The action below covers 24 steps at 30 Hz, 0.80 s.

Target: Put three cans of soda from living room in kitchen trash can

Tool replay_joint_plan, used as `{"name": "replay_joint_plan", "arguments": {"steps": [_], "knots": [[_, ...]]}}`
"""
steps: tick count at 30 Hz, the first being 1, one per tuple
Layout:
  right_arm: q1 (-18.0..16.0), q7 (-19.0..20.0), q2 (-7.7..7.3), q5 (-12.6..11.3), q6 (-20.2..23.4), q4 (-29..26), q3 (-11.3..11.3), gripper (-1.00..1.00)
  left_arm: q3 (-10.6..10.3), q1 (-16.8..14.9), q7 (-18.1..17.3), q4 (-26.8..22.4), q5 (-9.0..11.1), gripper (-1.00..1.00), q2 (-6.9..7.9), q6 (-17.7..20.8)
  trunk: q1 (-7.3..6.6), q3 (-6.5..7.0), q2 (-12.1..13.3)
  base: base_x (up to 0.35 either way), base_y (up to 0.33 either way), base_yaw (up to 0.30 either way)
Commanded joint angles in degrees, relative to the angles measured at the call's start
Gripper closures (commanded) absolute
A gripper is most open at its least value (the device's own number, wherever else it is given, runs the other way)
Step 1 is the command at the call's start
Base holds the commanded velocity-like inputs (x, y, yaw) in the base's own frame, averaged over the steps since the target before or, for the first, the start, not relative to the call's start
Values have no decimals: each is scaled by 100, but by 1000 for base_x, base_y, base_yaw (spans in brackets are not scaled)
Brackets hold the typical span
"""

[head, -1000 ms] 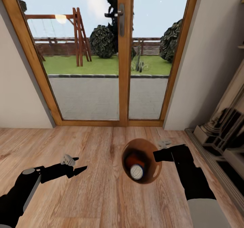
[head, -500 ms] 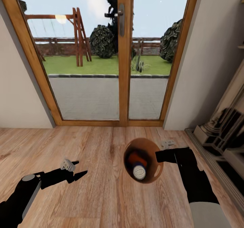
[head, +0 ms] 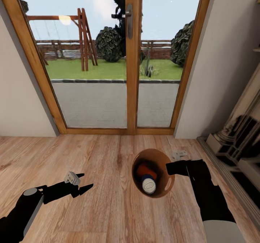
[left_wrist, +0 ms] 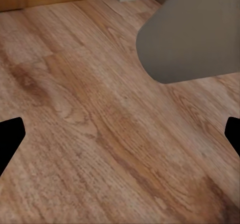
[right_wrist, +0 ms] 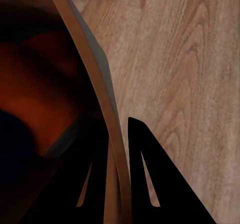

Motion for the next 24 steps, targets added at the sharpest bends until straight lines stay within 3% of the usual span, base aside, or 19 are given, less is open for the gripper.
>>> {"name": "replay_joint_plan", "arguments": {"steps": [1,15,24], "knots": [[0,36,2,-134,35,-16,2,100,0,0,1,8,0,-100,-2,-3,-1,1,0,0,0,0],[94,40,25,-134,37,-104,17,100,1,4,31,48,-8,-100,-47,-14,-1,1,0,0,0,0],[98,23,33,-122,92,-99,-17,100,6,6,520,108,-5,-100,-172,-227,-1,1,0,0,0,0]]}}
